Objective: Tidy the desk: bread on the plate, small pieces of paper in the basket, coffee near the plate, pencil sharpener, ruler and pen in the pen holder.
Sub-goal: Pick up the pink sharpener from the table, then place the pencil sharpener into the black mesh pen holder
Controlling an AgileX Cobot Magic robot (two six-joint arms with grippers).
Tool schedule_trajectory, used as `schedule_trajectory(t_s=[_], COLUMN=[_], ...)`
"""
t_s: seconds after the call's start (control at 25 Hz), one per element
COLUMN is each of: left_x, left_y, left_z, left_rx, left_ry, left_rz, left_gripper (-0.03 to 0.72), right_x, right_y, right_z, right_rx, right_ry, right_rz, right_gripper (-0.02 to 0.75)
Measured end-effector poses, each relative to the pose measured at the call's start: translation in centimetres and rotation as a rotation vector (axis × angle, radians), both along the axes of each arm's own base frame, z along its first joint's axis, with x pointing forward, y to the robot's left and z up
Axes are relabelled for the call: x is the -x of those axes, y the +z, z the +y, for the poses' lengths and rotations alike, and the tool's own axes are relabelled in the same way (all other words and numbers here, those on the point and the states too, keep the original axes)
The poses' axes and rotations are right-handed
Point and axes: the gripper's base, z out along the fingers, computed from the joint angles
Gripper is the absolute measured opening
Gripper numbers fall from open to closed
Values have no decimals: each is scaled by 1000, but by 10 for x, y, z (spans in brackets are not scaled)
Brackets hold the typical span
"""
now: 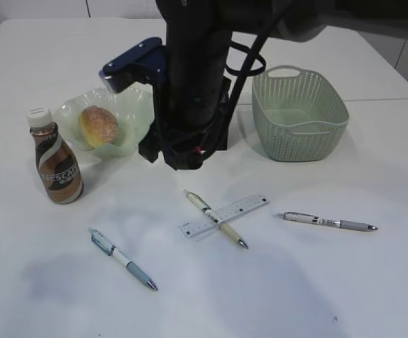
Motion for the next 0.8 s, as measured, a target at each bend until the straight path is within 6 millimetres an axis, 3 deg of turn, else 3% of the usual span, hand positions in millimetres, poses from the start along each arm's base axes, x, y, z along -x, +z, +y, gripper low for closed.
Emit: schedule_trajectory(t_s=[0.44, 0.64, 0.68, 0.8], left_x=[0, 0, 0, 0], left_y=[0, 0, 0, 0], left_z=[0, 0, 0, 0], left_rx=[0, 0, 0, 0], left_ry=[0, 0, 0, 0], left_rz=[0, -2, -2, -2], left_gripper=[395, 395, 395, 395], right_x=[-21, -37, -46, -58], right_y=[15, 15, 15, 15], right_z=[-18, -41, -58, -80], right_rx=[44, 41, 41, 43], right_ry=[-96, -157, -200, -256], right_rz=[-143, -149, -148, -147], right_gripper=[335, 335, 335, 335])
